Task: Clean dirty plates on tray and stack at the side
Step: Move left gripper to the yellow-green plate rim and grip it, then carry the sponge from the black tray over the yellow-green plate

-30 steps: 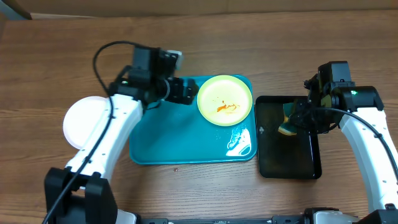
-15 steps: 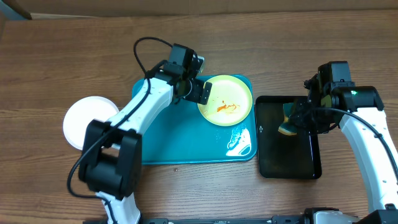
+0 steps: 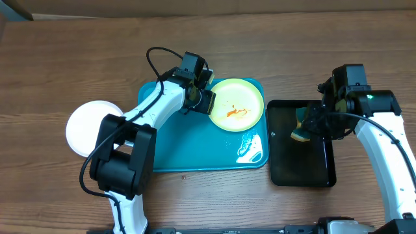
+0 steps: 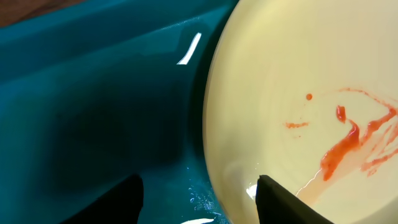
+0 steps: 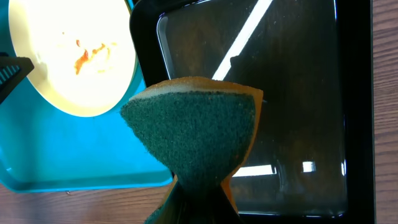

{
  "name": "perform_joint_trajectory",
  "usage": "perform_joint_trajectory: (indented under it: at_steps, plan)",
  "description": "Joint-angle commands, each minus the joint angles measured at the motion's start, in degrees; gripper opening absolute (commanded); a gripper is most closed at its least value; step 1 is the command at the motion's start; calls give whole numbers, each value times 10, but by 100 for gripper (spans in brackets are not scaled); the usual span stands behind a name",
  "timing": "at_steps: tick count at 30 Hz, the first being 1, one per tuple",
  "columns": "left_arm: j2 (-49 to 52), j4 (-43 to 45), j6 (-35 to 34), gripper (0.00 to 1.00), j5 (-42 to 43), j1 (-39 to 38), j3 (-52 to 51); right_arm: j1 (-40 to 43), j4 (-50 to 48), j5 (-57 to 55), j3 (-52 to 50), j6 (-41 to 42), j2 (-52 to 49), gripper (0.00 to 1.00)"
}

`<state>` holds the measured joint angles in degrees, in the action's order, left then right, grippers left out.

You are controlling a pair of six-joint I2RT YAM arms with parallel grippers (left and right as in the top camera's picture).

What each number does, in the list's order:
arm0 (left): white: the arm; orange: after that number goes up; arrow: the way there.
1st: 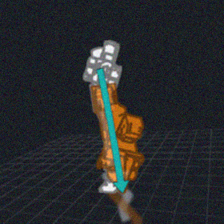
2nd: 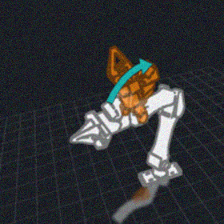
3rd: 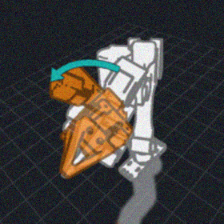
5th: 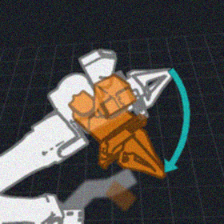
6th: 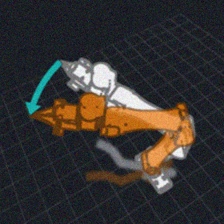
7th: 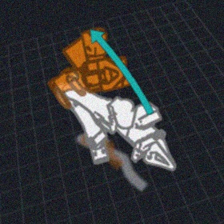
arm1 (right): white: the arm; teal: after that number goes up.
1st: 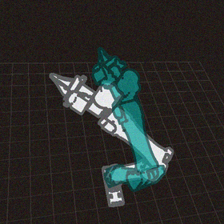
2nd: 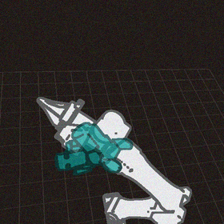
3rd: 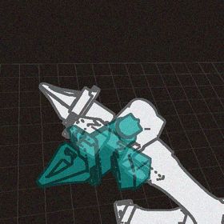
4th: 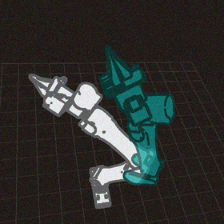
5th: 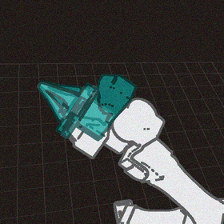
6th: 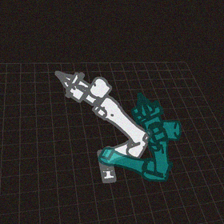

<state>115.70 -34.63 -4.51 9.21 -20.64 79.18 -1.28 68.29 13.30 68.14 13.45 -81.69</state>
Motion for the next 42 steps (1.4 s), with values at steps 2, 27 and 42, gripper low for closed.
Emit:
perform_joint_trajectory:
  at_steps: [2, 27, 42]
  plan:
    - [11, 3, -9, 54, 7, -3, -5, -3, 0, 3, 0, -4, 5, 4]
    - [12, 14, -33, 44, -37, -29, -8, -3, 4, 3, 0, -4, 5, 4]
    - [12, 23, -32, 38, -39, -31, -22, -3, 5, 3, 0, -4, 5, 4]
